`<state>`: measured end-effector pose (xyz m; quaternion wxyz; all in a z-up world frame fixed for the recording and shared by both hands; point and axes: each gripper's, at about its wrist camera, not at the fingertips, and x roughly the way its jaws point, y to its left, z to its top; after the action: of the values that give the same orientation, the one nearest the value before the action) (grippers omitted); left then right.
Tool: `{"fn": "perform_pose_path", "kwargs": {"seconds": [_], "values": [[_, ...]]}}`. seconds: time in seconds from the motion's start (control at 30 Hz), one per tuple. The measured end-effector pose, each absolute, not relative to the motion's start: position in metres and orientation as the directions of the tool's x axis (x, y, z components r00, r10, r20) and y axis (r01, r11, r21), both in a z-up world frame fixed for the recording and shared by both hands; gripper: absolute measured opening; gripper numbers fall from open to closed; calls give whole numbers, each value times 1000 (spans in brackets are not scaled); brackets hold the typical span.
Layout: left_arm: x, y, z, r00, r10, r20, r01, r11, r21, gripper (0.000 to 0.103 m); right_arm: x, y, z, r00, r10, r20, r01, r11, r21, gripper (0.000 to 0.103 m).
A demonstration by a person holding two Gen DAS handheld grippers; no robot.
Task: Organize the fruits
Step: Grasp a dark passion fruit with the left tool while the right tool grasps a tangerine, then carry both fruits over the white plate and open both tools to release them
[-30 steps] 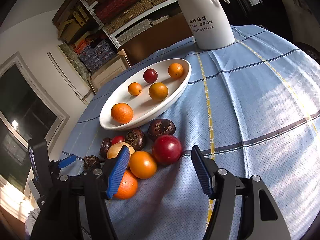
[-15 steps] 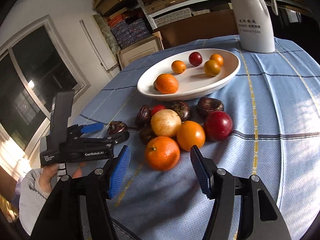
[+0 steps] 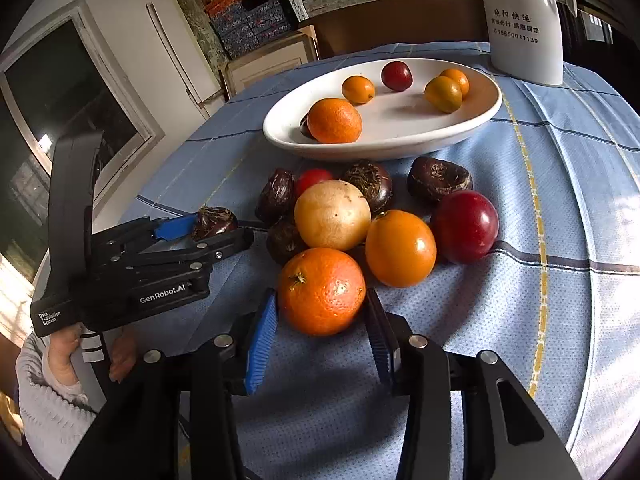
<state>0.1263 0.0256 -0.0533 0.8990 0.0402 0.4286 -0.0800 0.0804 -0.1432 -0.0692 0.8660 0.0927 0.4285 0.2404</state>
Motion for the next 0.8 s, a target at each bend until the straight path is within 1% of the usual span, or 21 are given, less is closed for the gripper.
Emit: {"fn": "perform_pose_path", "kwargs": {"seconds": [0.1, 0.27, 0.33, 0.4, 0.5, 0.6, 0.67, 0.8], "values": [[124, 28, -52, 616, -144, -774, 184, 982, -36, 42, 80, -147, -70, 511, 516, -687, -331, 856, 396, 42], [117, 29, -47, 630, -155, -761, 183, 982, -48, 42, 78, -150, -70, 513, 528, -677, -327, 849, 414, 42], [114, 31, -39, 655, -160, -739, 179, 982, -53, 42, 74, -154, -65, 537, 543, -646, -332, 840, 430, 42], [115, 30, -28, 679, -168, -715, 187, 981, -54, 42, 68, -160, -55, 580, 557, -594, -351, 829, 435, 42], [130, 24, -11, 697, -175, -695, 201, 979, -44, 42, 68, -165, -37, 644, 536, -547, -355, 842, 407, 42], [156, 15, 3, 711, -172, -682, 206, 978, -32, 42, 93, -171, -19, 660, 524, -538, -328, 846, 421, 42], [179, 10, 7, 712, -177, -680, 202, 978, -42, 42, 116, -172, -10, 676, 492, -548, -302, 864, 402, 42], [222, 12, 5, 704, -180, -687, 178, 981, -75, 42, 160, -175, -15, 682, 444, -581, -251, 888, 385, 42]]}}
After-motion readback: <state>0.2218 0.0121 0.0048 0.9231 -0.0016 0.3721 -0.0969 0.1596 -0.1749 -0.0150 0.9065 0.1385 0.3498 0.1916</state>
